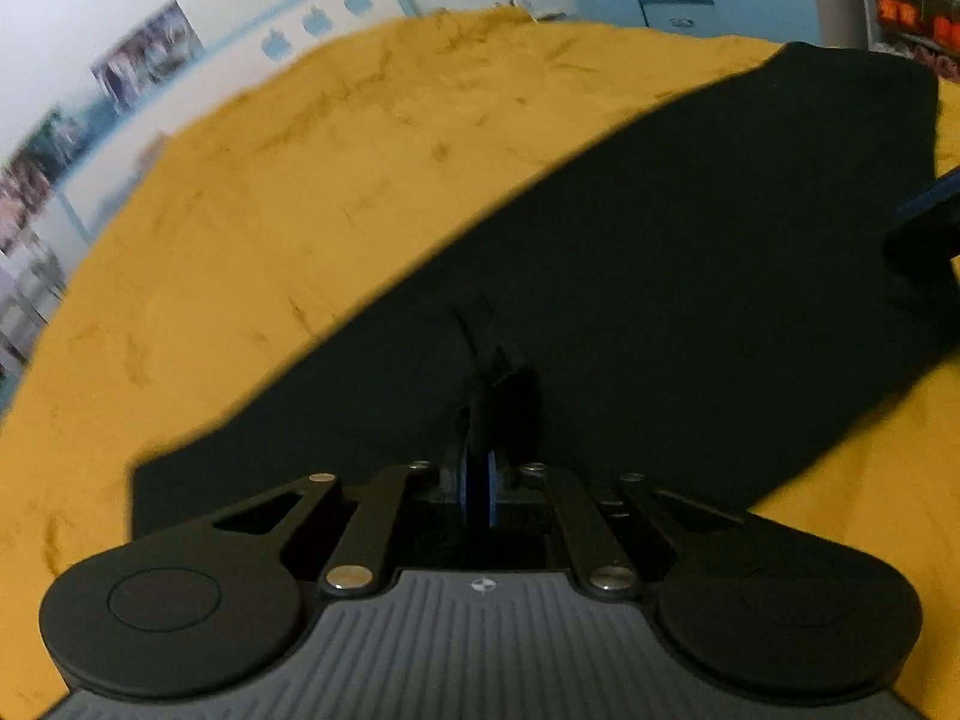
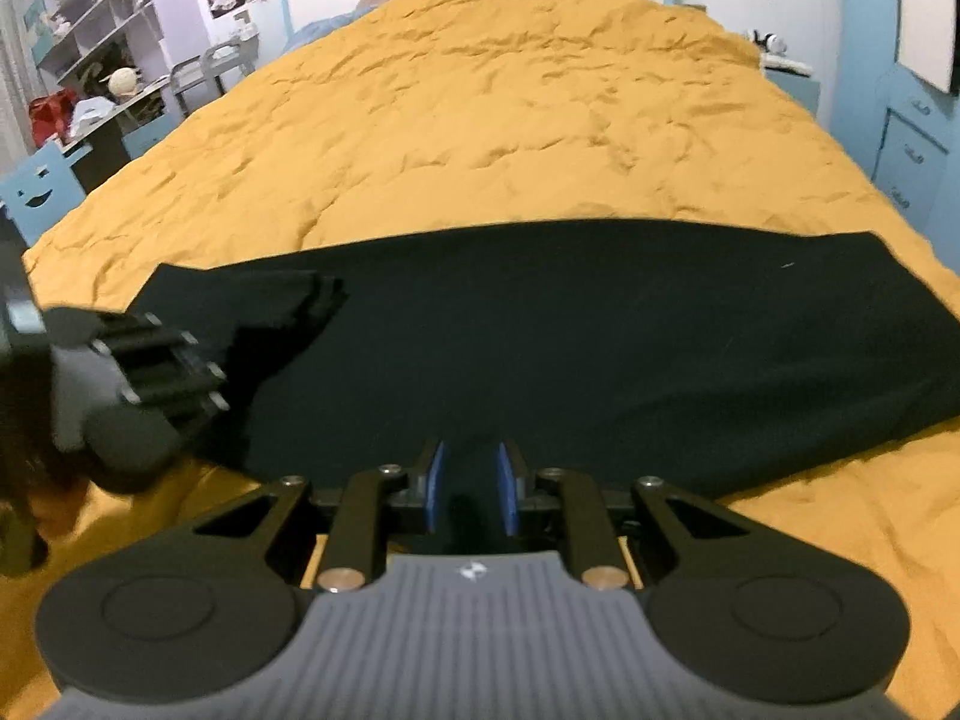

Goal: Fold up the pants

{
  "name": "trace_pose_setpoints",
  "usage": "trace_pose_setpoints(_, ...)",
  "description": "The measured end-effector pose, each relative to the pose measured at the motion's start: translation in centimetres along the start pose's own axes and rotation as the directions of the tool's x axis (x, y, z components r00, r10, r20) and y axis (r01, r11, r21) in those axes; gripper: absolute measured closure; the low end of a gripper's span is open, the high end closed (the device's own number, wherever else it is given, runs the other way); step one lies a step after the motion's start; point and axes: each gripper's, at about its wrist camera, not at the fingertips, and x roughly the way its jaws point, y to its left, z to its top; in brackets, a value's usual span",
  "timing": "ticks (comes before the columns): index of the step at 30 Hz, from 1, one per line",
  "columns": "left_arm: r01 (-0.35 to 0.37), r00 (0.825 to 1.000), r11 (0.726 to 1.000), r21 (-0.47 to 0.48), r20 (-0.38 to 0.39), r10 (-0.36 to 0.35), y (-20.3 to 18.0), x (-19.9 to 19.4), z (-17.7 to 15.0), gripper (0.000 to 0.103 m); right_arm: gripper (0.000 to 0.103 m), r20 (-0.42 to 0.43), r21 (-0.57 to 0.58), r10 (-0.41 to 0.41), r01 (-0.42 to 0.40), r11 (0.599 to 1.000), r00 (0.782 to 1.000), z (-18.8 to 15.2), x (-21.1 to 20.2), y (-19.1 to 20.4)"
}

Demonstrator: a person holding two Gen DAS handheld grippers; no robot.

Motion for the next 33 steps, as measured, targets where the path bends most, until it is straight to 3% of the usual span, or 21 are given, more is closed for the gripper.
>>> trace_pose_setpoints(1, 0.035, 0.999, 0.999, -0.039, 0.004, -0.035, 0.6, 0.0, -0.1, 0.093, 0.09, -0.002, -0.001, 0.006, -0.006, 1.0, 1.0, -0.1, 0.2, 0.2)
trace_pose_setpoints(3, 0.134, 0.991, 0.979, -0.154, 0.005, -0.135, 2.2, 0.2, 0.2, 0.078, 0.09, -0.005, 0.001, 0.025, -0.025, 1.0, 1.0, -0.1, 0.7, 0.7)
trace_pose_setpoints(4, 0.204, 0.978, 0.953, -0.223, 0.015, -0.206, 3.2, 0.4, 0.2, 0.074, 0.09, -0.007, 0.004, 0.037, -0.037, 0.999, 0.999, 0.0, 0.9, 1.0)
trace_pose_setpoints(6, 0.34, 0.939, 0.876, -0.342, 0.065, -0.339, 5.2, 0.5, 0.2, 0.062, 0.09, -0.009, 0.005, 0.056, -0.056, 0.998, 0.998, 0.3, 1.3, 1.5)
trace_pose_setpoints(7, 0.401, 0.913, 0.828, -0.391, 0.095, -0.397, 6.1, 0.5, -0.1, 0.061, 0.09, -0.007, 0.004, 0.065, -0.065, 0.998, 0.998, 0.4, 1.3, 1.7)
trace_pose_setpoints(8, 0.438, 0.895, 0.794, -0.421, 0.125, -0.427, 7.0, 0.3, -0.4, 0.061, 0.09, -0.004, 0.002, 0.077, -0.077, 0.997, 0.997, 0.7, 1.4, 2.0)
trace_pose_setpoints(9, 0.45, 0.89, 0.777, -0.439, 0.146, -0.433, 7.8, -0.1, -0.3, 0.06, 0.089, 0.0, 0.001, 0.089, -0.089, 0.996, 0.996, 1.0, 1.4, 2.2)
trace_pose_setpoints(13, 0.389, 0.921, 0.78, -0.49, 0.176, -0.349, 11.8, -2.8, -2.6, 0.06, 0.089, 0.006, -0.009, 0.159, -0.159, 0.987, 0.987, 2.5, 2.1, 3.3)
trace_pose_setpoints(17, 0.206, 0.978, 0.849, -0.487, 0.109, -0.175, 16.7, -4.5, -6.5, 0.06, 0.088, 0.018, -0.016, 0.197, -0.196, 0.98, 0.98, 4.3, 3.8, 4.8)
trace_pose_setpoints(19, 0.129, 0.992, 0.857, -0.499, 0.057, -0.116, 18.7, -4.9, -8.3, 0.06, 0.085, 0.019, -0.012, 0.214, -0.214, 0.977, 0.977, 4.8, 4.6, 5.5)
trace_pose_setpoints(21, 0.069, 0.997, 0.837, -0.543, 0.018, -0.071, 20.5, -4.9, -10.6, 0.06, 0.086, 0.011, -0.005, 0.224, -0.224, 0.975, 0.975, 4.9, 5.6, 6.1)
trace_pose_setpoints(22, 0.059, 0.998, 0.813, -0.579, 0.013, -0.063, 21.6, -4.7, -11.7, 0.06, 0.086, 0.007, 0.0, 0.226, -0.226, 0.974, 0.974, 5.0, 6.1, 6.4)
trace_pose_setpoints(26, 0.077, 0.997, 0.713, -0.696, 0.056, -0.053, 24.2, -3.2, -13.2, 0.065, 0.087, -0.016, -0.004, 0.228, -0.228, 0.974, 0.973, 5.2, 8.1, 7.7)
trace_pose_setpoints(28, 0.103, 0.994, 0.669, -0.736, 0.06, -0.088, 24.3, -1.6, -13.4, 0.069, 0.085, -0.025, -0.011, 0.222, -0.222, 0.975, 0.975, 5.2, 8.8, 8.4)
trace_pose_setpoints(30, 0.125, 0.99, 0.648, -0.751, 0.047, -0.136, 23.9, -0.2, -13.7, 0.08, 0.085, -0.042, -0.013, 0.221, -0.222, 0.975, 0.974, 4.9, 9.6, 8.9)
trace_pose_setpoints(31, 0.126, 0.988, 0.643, -0.756, 0.04, -0.147, 23.7, -0.1, -13.9, 0.081, 0.085, -0.057, -0.015, 0.219, -0.22, 0.975, 0.974, 4.6, 9.9, 9.0)
trace_pose_setpoints(33, 0.132, 0.987, 0.631, -0.764, 0.039, -0.159, 23.4, -0.7, -15.1, 0.088, 0.097, -0.09, -0.026, 0.213, -0.217, 0.976, 0.973, 4.2, 10.5, 9.2)
